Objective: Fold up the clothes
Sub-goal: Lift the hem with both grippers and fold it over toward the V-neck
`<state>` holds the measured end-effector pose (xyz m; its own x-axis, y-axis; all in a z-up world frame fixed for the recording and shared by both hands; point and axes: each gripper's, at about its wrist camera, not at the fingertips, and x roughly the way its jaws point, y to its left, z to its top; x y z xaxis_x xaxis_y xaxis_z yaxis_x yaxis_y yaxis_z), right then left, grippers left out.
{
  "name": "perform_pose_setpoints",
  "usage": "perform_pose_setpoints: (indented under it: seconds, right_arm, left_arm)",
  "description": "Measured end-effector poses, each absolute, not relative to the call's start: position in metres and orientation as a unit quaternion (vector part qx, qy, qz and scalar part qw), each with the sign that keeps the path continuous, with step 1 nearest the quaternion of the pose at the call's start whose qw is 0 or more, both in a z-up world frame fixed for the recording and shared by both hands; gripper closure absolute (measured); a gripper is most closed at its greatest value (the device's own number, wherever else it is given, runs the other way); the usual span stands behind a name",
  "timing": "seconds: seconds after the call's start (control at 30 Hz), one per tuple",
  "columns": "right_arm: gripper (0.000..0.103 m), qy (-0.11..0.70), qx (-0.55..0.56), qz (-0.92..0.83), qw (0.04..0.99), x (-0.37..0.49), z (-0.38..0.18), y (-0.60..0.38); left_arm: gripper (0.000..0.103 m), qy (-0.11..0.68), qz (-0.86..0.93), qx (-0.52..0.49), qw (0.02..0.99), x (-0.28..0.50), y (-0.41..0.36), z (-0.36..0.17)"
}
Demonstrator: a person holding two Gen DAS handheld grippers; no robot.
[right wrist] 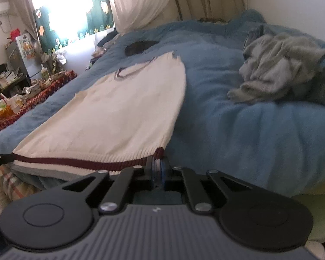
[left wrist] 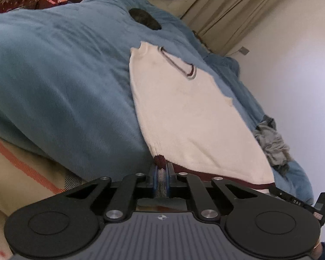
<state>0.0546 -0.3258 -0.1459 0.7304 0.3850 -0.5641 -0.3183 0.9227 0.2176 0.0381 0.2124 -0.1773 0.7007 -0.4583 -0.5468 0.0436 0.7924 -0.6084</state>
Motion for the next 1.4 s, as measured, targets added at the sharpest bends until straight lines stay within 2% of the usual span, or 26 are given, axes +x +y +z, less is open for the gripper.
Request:
perform_pose_setpoints:
  seconds: [0.37,0.6,0.73,0.9,1.1,1.4]
  right_arm:
    - [0.098,0.27,0.039,0.214,0.938,-0.01,-0.075,-0.341]
    - [0.098,0.291,0.052,0.229,0.928,-0.085,-0.056,-0.363]
    - [0.098,0.297,0.064,0.231,0.924,-0.091,-0.061,-0.364]
    - [0.098,0.278,0.069,0.237,0.928,-0.053,-0.054,-0.357]
    - [0.098,0.279,0.044,0.246,0.927,0.043,-0.051,-0.329]
    - [0.097,0.33,0.047,0.218,0.917,0.196,-0.097,-0.289]
  left_arm:
    - [0.096,0.307,-0.181,-0.251,0.9,-0.024,0.218,-0.105]
    - [0.096,0.328,-0.185,-0.272,0.886,-0.084,0.216,-0.106]
    - [0.096,0.334,-0.179,-0.299,0.876,-0.089,0.218,-0.122]
    - [0.096,0.319,-0.189,-0.294,0.881,-0.056,0.219,-0.115]
    - [0.096,0.301,-0.193,-0.281,0.891,0.027,0.222,-0.104]
    - [0.096,0.35,-0.141,-0.3,0.876,0.163,0.226,-0.159]
